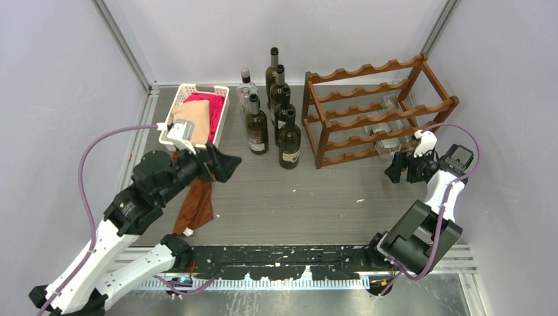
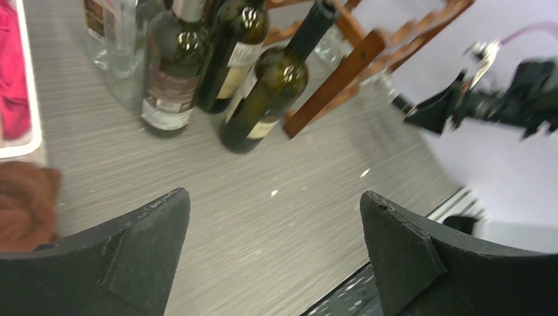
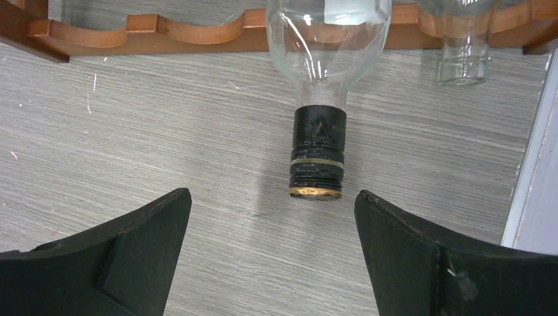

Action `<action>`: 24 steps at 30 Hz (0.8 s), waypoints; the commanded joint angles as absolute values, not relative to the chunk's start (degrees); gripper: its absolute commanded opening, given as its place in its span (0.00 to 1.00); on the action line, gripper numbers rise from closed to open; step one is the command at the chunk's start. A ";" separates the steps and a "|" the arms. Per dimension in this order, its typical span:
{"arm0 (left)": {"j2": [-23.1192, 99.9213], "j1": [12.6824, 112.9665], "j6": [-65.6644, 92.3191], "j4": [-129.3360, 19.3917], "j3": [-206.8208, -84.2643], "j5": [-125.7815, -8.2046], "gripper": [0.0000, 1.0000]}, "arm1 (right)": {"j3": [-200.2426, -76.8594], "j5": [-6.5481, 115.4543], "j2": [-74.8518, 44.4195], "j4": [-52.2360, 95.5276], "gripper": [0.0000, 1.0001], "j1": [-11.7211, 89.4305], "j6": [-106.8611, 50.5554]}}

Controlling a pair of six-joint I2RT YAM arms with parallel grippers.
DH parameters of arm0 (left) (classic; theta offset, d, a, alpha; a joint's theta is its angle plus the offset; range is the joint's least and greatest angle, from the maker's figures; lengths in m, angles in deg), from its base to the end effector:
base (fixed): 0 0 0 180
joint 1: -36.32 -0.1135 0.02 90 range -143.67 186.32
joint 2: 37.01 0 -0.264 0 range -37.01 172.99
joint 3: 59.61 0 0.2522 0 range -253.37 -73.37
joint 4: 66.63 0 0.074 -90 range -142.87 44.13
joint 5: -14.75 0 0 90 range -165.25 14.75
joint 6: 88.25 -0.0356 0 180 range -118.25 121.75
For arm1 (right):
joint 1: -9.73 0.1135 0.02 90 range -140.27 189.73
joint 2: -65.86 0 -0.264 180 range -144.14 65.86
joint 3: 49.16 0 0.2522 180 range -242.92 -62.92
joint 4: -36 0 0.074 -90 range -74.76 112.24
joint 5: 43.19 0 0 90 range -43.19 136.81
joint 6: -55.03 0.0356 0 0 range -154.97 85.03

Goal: Put the wine bottle on the wine rack
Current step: Place the wine bottle in the wine rack.

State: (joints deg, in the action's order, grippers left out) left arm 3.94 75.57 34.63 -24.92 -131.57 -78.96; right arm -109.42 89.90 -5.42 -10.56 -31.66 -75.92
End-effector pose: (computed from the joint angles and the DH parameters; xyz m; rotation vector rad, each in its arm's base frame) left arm 0.1133 -0.0896 0.3961 0.0528 1.8369 -0.8481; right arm 0.1935 -0.1381 0.2309 -0.2475 2.2319 0.2361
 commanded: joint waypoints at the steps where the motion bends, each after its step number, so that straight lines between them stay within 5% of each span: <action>1: 0.26 75.11 18.30 -24.24 -127.24 -76.31 1.00 | -111.18 91.03 -4.61 -6.89 0.99 -31.79 -75.90; 7: -0.77 75.09 29.76 -32.78 -127.45 -68.33 1.00 | -113.59 89.06 -7.68 -5.83 0.89 -31.88 -71.95; 14: 9.32 75.08 49.94 -31.83 -146.87 -73.43 1.00 | -109.69 89.70 -5.87 -1.63 0.89 -31.85 -69.13; 24: 15.80 75.08 58.98 -28.92 -154.80 -75.52 1.00 | -110.37 90.16 -7.32 -2.38 0.89 -31.81 -69.42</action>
